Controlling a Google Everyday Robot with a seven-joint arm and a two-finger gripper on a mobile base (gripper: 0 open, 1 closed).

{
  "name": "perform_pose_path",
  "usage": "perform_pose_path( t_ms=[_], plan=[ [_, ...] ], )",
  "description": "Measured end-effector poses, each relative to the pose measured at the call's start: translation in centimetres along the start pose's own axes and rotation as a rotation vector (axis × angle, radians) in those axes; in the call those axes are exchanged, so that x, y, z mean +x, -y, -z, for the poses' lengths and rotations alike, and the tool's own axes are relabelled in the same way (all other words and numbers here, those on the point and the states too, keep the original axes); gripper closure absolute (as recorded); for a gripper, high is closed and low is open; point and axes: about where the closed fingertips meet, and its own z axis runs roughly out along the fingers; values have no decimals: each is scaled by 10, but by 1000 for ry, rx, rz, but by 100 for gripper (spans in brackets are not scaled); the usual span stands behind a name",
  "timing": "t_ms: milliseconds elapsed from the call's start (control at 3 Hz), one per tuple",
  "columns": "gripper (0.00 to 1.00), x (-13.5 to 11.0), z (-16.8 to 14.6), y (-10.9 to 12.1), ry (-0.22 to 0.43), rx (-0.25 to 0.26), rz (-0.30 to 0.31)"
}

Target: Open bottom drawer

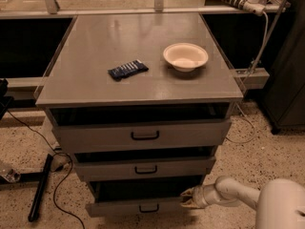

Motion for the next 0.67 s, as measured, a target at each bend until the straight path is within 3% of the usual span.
perform_pose_path(
  t_ms=[667],
  plan=[
    [39, 0, 0, 0, 0, 0, 0]
  ],
)
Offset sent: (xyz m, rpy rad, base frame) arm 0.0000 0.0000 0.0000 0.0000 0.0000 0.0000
